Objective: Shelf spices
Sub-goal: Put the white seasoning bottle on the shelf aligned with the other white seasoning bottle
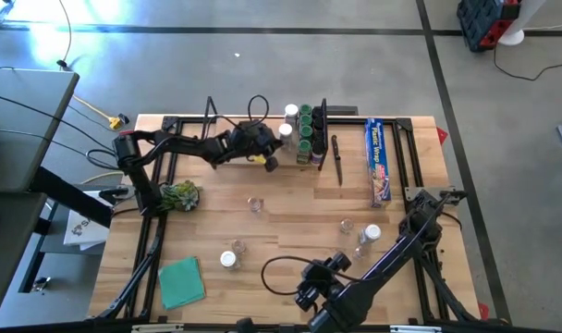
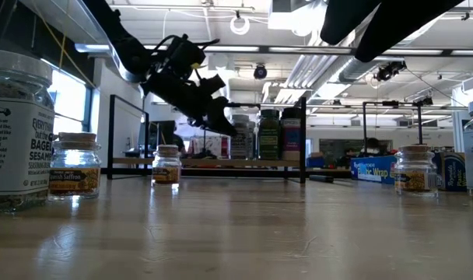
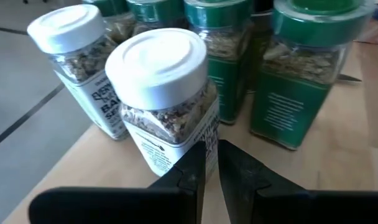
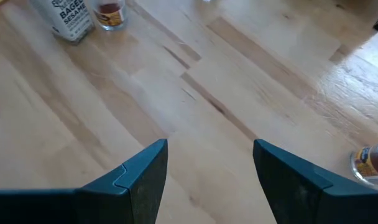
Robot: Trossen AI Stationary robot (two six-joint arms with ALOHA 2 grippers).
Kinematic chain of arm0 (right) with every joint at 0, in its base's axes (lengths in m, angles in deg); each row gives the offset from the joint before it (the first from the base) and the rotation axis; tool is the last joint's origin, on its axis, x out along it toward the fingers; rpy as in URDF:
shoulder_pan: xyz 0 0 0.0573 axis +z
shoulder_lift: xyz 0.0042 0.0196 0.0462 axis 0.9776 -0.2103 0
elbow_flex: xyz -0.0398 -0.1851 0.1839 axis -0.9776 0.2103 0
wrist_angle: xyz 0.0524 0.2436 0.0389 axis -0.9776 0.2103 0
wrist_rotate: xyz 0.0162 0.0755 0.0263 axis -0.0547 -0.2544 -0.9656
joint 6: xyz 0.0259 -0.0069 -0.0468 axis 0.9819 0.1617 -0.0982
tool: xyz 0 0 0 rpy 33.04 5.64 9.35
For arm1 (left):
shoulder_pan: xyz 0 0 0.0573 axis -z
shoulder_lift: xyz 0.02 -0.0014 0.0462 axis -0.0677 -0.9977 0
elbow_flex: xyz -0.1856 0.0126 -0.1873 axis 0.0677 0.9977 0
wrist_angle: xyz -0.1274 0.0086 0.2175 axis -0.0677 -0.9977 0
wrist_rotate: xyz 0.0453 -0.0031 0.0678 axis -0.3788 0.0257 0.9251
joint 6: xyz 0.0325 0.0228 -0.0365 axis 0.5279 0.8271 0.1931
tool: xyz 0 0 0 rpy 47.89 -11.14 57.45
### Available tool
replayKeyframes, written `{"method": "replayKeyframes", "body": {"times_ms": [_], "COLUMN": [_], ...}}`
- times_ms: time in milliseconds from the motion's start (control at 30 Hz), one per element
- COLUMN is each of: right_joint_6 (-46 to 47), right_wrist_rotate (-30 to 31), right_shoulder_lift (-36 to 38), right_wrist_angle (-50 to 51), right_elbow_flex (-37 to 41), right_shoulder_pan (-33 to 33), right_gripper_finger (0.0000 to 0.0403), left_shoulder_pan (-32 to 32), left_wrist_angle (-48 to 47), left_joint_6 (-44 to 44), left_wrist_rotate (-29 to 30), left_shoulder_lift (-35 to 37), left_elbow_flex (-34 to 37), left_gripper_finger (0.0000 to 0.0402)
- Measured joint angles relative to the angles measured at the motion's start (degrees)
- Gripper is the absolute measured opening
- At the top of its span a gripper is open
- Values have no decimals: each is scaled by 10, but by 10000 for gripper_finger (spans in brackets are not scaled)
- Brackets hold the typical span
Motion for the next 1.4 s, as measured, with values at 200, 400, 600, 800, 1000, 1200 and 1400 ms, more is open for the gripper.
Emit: {"method": "replayKeyframes", "body": {"times_ms": [200,400,600,800,1000,1200,1400], "right_joint_6": [-1,-15,-13,-12,-16,-16,-16], "right_wrist_rotate": [0,3,4,4,4,5,4], "right_shoulder_lift": [0,0,0,0,0,0,0], "right_wrist_angle": [-1,2,-2,-2,0,0,0], "right_elbow_flex": [0,0,0,0,0,0,0], "right_shoulder_pan": [1,1,1,1,1,1,1], "right_gripper_finger": [232,232,232,232,232,232,232], "left_shoulder_pan": [-3,17,4,-8,-9,-14,-10], "left_wrist_angle": [-20,-89,-70,-27,10,23,-30], "left_joint_6": [4,10,1,-16,-24,-31,-35], "left_wrist_rotate": [-13,-19,6,-4,-4,-3,-14], "left_shoulder_lift": [2,2,0,0,0,-7,-40], "left_elbow_flex": [-1,-1,-1,-1,-1,-17,-76], "left_gripper_finger": [39,39,38,16,2,1,1]}}
